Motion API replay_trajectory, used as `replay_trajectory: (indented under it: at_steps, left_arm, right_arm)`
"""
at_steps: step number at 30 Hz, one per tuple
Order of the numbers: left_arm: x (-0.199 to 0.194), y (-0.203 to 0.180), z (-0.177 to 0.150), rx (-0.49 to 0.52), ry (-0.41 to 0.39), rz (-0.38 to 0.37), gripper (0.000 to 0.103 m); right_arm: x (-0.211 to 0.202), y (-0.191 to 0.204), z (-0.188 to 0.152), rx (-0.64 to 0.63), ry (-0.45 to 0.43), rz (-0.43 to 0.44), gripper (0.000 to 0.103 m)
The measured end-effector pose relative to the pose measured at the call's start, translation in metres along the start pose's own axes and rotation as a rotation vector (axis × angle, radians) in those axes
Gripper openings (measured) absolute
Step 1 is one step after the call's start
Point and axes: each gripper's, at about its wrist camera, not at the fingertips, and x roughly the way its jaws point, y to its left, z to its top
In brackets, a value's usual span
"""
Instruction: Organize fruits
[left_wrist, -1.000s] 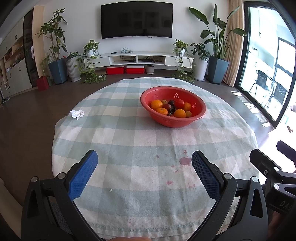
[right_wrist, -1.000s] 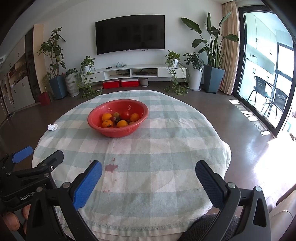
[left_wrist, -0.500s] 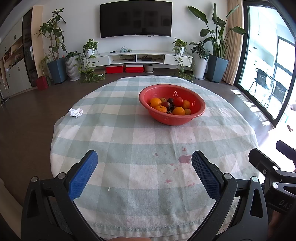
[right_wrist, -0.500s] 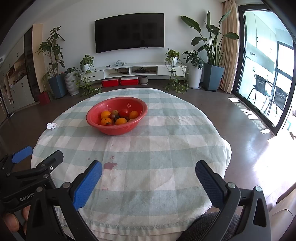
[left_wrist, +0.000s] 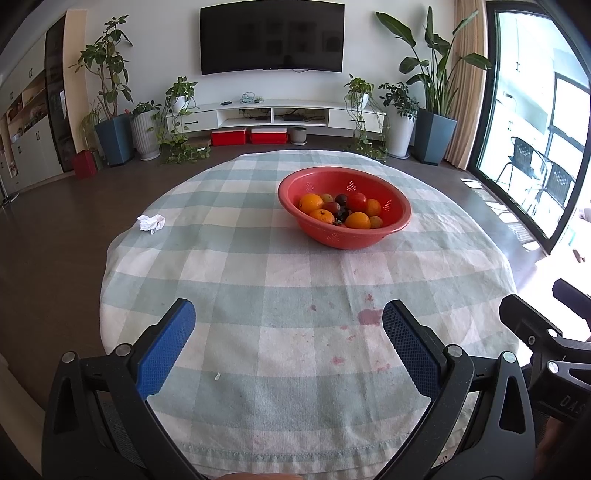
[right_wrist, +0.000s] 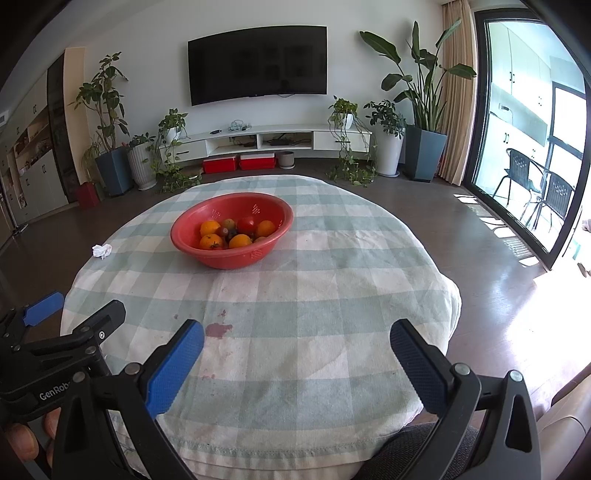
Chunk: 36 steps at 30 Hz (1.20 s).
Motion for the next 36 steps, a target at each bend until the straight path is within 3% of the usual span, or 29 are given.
replay_trajectory:
  at_steps: [36]
  left_arm:
    - [-0.0011, -0.0004, -0.0055, -0.008, -0.003, 0.001, 0.103]
  right_arm:
    - [-0.002, -0.0062, 0.001, -0.002, 0.014, -0.006, 0.103]
